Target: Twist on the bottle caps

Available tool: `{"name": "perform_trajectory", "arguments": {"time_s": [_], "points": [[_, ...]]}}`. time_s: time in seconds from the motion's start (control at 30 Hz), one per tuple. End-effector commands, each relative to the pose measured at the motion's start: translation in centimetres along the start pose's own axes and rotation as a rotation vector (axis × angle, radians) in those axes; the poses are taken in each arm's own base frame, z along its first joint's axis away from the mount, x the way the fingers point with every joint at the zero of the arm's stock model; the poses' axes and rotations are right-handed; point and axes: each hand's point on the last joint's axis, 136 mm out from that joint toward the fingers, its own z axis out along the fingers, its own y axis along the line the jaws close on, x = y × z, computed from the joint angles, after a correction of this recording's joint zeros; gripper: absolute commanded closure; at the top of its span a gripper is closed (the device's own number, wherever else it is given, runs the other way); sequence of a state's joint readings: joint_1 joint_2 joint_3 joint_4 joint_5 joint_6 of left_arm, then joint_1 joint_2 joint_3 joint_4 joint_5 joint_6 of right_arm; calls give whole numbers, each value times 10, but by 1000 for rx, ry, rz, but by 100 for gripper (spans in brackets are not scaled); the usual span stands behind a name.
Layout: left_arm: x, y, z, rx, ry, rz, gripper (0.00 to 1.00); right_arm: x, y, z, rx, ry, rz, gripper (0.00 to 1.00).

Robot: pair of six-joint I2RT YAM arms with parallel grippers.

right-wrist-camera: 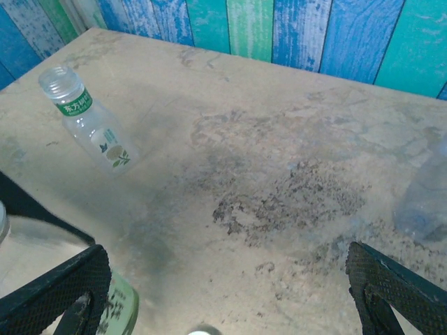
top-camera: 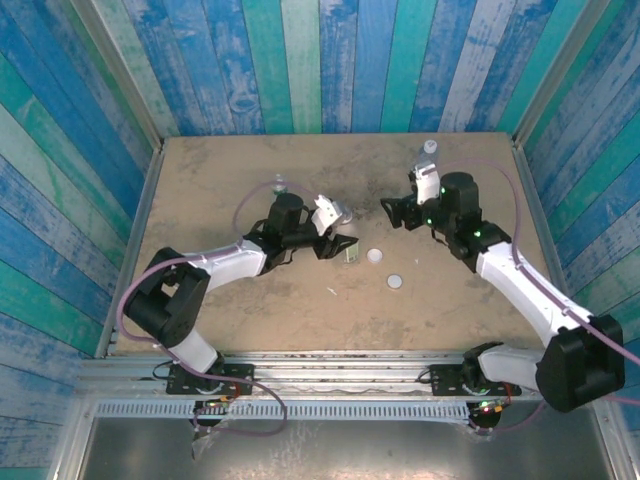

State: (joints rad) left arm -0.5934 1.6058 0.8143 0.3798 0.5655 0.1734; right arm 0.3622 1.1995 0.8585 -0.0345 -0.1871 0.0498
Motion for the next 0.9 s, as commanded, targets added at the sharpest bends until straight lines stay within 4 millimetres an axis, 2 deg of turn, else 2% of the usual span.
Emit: {"name": "perform_trajectory", "arguments": {"time_s": [0.0,0.2,0.37,0.6,0.87], "points": [[-23,2,0,-8,-73,13,40,2,-7,-5,58,-39,42,10],[-2,12,21,-7,-5,19,40,8,-21,9,117,-13,4,10],[9,13,30,2,49,42,38,9,-20,17,104,-11,-17,10],[21,9,28,-8,76,76,32,20,-22,13,114,-22,1,10],[38,5,33,23,88,58,32,23,-24,3,134,-30,3,10]]}}
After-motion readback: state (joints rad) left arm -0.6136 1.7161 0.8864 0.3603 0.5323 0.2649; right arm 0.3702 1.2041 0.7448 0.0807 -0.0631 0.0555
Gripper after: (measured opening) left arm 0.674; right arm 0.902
